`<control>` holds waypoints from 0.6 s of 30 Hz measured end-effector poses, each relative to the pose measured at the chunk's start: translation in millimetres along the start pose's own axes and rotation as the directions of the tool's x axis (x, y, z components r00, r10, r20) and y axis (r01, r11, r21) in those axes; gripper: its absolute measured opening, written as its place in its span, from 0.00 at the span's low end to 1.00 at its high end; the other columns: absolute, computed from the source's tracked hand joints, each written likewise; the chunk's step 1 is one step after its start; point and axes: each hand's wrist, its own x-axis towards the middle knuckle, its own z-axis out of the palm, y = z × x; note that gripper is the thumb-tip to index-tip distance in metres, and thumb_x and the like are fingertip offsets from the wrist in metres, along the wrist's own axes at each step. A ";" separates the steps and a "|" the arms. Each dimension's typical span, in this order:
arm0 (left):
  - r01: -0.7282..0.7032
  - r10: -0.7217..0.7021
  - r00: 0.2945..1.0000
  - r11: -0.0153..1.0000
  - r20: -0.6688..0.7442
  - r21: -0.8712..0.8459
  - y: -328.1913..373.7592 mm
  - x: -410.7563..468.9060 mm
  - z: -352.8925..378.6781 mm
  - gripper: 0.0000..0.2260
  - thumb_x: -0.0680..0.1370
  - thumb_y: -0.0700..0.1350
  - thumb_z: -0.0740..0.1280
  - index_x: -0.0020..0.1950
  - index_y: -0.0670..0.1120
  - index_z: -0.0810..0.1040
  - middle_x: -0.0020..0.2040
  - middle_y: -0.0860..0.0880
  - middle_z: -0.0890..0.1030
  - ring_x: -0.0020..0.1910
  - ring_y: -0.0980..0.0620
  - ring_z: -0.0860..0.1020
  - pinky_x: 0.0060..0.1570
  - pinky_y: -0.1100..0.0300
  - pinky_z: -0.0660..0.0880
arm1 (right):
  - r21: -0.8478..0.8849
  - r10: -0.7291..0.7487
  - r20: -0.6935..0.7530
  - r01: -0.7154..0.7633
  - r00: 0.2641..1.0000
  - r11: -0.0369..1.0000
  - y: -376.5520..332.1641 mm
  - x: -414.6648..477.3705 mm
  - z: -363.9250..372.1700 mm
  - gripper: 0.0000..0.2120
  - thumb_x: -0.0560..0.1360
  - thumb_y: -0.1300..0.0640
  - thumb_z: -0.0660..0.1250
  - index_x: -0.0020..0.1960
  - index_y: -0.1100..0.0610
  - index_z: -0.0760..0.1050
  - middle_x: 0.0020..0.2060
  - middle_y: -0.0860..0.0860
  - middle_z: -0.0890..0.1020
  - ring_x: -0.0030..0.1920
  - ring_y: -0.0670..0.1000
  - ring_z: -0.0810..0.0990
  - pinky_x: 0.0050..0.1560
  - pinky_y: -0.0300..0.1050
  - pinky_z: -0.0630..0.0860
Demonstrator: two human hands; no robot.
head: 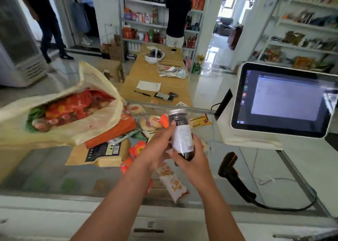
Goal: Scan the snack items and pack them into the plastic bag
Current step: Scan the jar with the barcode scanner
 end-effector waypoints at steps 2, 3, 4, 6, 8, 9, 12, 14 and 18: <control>-0.032 0.031 0.999 0.998 0.011 0.057 25.2 -24.3 -33.2 0.20 0.80 0.62 0.57 0.58 0.50 0.79 0.54 0.47 0.83 0.52 0.49 0.81 0.48 0.53 0.78 | 0.086 -0.001 -0.039 0.005 0.999 0.996 -18.4 -3.9 34.3 0.27 0.70 0.54 0.74 0.64 0.40 0.66 0.51 0.40 0.79 0.48 0.41 0.81 0.47 0.45 0.81; -0.091 0.094 0.995 0.990 -0.024 0.106 36.8 -36.9 -52.9 0.18 0.80 0.60 0.57 0.57 0.50 0.79 0.53 0.47 0.83 0.50 0.50 0.82 0.46 0.56 0.77 | 0.135 0.026 -0.023 -0.023 0.999 0.991 -26.2 -6.1 49.6 0.25 0.71 0.55 0.73 0.63 0.41 0.67 0.51 0.41 0.80 0.48 0.42 0.81 0.47 0.45 0.80; -0.188 0.211 0.970 0.966 -0.120 0.180 46.2 -47.4 -74.4 0.14 0.80 0.58 0.60 0.56 0.51 0.78 0.52 0.48 0.83 0.47 0.53 0.82 0.45 0.58 0.76 | 0.162 0.045 0.020 -0.048 0.999 0.986 -33.0 -8.3 64.3 0.23 0.72 0.55 0.72 0.63 0.42 0.69 0.51 0.42 0.80 0.48 0.43 0.81 0.46 0.45 0.79; -0.373 0.576 0.732 0.785 -0.364 0.494 60.7 -67.4 -124.0 0.10 0.77 0.52 0.68 0.56 0.51 0.75 0.51 0.50 0.80 0.44 0.55 0.79 0.43 0.63 0.71 | 0.111 0.072 0.142 -0.088 0.987 0.990 -42.2 -12.1 93.9 0.21 0.70 0.53 0.73 0.61 0.44 0.73 0.51 0.46 0.82 0.48 0.46 0.82 0.46 0.45 0.79; -0.250 0.857 0.367 0.465 -0.362 0.849 72.6 -81.8 -176.5 0.19 0.71 0.49 0.72 0.60 0.48 0.74 0.53 0.48 0.77 0.51 0.48 0.75 0.49 0.62 0.65 | 0.036 0.097 0.245 -0.109 0.965 0.993 -51.5 -17.4 128.4 0.25 0.67 0.50 0.74 0.63 0.46 0.73 0.53 0.49 0.81 0.49 0.48 0.82 0.48 0.48 0.80; -0.107 0.916 0.243 0.353 -0.319 0.930 77.3 -86.8 -199.1 0.22 0.69 0.49 0.73 0.61 0.47 0.74 0.55 0.45 0.76 0.54 0.44 0.73 0.52 0.59 0.63 | 0.039 0.108 0.284 -0.124 0.953 0.992 -55.5 -19.9 145.8 0.29 0.65 0.48 0.75 0.64 0.44 0.71 0.55 0.48 0.80 0.49 0.49 0.83 0.48 0.50 0.80; 0.209 0.922 0.233 0.262 -0.308 0.942 86.7 -97.7 -247.5 0.31 0.65 0.48 0.75 0.66 0.52 0.71 0.66 0.42 0.70 0.60 0.42 0.64 0.54 0.51 0.57 | 0.060 0.119 0.346 -0.148 0.931 0.987 -71.3 -24.3 191.3 0.22 0.68 0.49 0.74 0.58 0.38 0.70 0.53 0.44 0.78 0.48 0.48 0.83 0.40 0.46 0.81; 0.300 0.895 0.307 0.232 -0.324 0.925 93.4 -105.8 -268.8 0.28 0.68 0.47 0.74 0.66 0.53 0.72 0.66 0.44 0.71 0.62 0.40 0.65 0.54 0.51 0.55 | 0.079 0.108 0.354 -0.145 0.929 0.986 -82.4 -22.3 211.7 0.18 0.72 0.52 0.72 0.58 0.41 0.71 0.51 0.42 0.79 0.45 0.44 0.82 0.35 0.40 0.78; 0.283 0.848 0.336 0.325 -0.411 0.902 117.4 -118.6 -299.8 0.11 0.82 0.45 0.58 0.59 0.45 0.77 0.41 0.43 0.79 0.40 0.41 0.76 0.35 0.55 0.61 | 0.088 0.111 0.350 -0.151 0.930 0.985 -97.1 -6.3 238.8 0.18 0.72 0.51 0.71 0.60 0.44 0.72 0.52 0.46 0.80 0.48 0.49 0.83 0.42 0.48 0.82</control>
